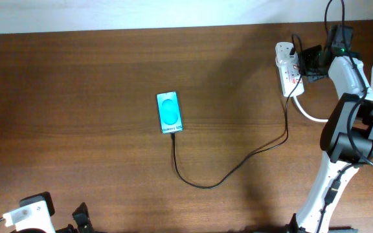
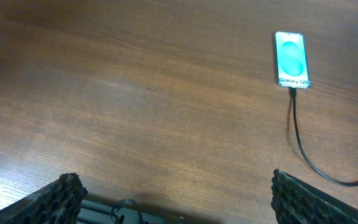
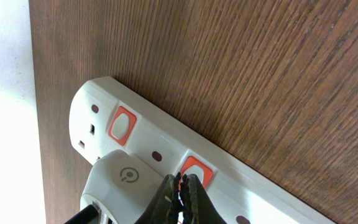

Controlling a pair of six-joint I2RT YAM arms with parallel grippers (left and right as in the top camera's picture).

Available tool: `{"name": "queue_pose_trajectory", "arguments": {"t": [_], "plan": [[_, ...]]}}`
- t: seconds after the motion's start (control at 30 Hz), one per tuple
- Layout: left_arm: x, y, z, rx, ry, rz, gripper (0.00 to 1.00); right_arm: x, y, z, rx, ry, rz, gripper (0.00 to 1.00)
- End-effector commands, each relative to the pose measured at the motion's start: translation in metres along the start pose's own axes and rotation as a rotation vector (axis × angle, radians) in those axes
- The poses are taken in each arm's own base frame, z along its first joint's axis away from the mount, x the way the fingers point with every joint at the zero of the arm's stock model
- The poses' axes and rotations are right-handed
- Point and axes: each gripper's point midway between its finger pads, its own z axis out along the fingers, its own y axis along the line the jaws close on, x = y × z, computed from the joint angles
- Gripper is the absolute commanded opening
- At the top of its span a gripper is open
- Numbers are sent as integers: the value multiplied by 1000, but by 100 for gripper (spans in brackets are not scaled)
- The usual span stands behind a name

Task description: Plug charger to phone and switch on socket

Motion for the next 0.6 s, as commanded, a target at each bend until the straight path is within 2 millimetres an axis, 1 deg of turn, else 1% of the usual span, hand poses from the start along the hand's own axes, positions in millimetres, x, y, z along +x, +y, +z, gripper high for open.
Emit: {"name": "queue_pose_trajectory", "arguments": {"t": [0.0, 0.13, 0.2, 0.27, 0.3, 0.43, 0.5, 0.57], "plan": [[0, 2, -1, -6, -10, -17, 99, 16, 3, 13, 3, 32, -7, 4], [0, 2, -1, -6, -10, -17, 100, 27, -7, 29, 10, 94, 3, 4], [-1, 2, -1, -6, -10, -17, 99, 31, -11, 33, 14, 109, 6, 4], [0, 2, -1, -6, -10, -17, 99, 31, -11, 34, 12, 114, 7, 4], [0, 2, -1, -6, -10, -17, 99, 39, -7, 34, -7, 151, 5, 4], [0, 2, -1, -6, -10, -17, 99, 55, -1, 35, -17, 191, -8, 4], [0, 2, -1, -6, -10, -17, 99, 62, 1, 36, -11, 201, -13, 4], [0, 2, -1, -6, -10, -17, 99, 68, -3, 36, 16, 214, 21, 4]]}}
